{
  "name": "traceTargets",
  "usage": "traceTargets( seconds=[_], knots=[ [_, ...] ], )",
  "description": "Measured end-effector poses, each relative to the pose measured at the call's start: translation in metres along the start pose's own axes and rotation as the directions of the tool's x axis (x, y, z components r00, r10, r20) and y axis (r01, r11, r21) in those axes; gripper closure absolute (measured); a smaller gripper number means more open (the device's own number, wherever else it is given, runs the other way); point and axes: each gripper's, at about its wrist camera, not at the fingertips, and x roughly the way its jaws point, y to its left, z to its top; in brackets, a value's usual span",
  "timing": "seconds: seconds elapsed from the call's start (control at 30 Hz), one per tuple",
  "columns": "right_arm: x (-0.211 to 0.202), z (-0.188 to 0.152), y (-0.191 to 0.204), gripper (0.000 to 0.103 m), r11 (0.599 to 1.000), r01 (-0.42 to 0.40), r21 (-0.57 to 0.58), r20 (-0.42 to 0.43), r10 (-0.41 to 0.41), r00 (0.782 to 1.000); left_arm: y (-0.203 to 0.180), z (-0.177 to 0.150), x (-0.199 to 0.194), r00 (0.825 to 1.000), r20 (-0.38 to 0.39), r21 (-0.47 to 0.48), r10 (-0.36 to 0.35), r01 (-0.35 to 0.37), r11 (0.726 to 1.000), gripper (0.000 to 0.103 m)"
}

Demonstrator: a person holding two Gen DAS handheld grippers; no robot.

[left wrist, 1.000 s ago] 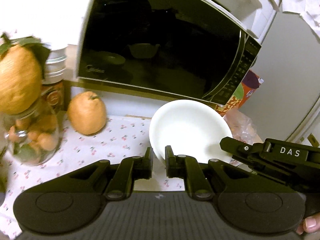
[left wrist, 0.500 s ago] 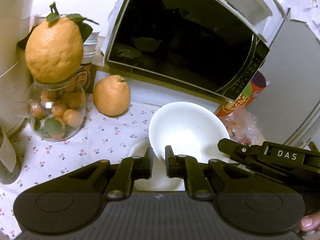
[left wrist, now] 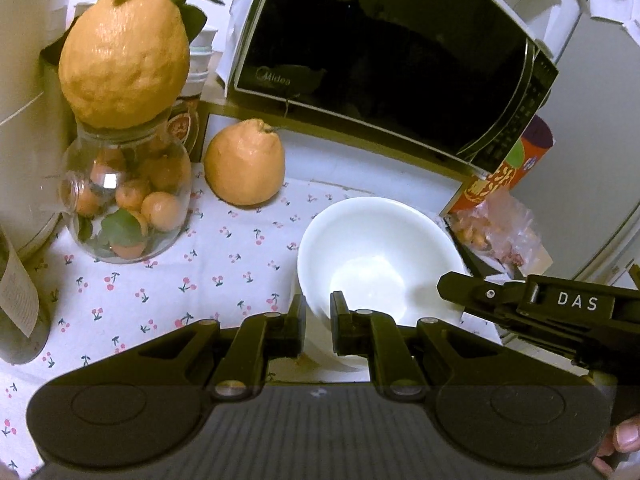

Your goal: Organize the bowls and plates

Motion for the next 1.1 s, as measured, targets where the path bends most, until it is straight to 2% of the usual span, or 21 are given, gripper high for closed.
traceTargets(
  seconds=[0.47, 1.1],
  knots=[
    [0.023, -0.006, -0.009, 0.088, 0.996, 0.076, 0.036, -0.047, -0.074, 0.996, -0.003, -0.008, 0.022, 0.998, -0.027, 0.037, 0.059, -0.058, 0.998, 0.092],
    [0.034, -0.009, -0.011, 0.088, 0.992, 0.122, -0.018, -0.063, -0.123, 0.99, -0.004, -0.012, 0.034, 0.996, -0.054, 0.06, 0.075, -0.072, 0.996, 0.09]
  ],
)
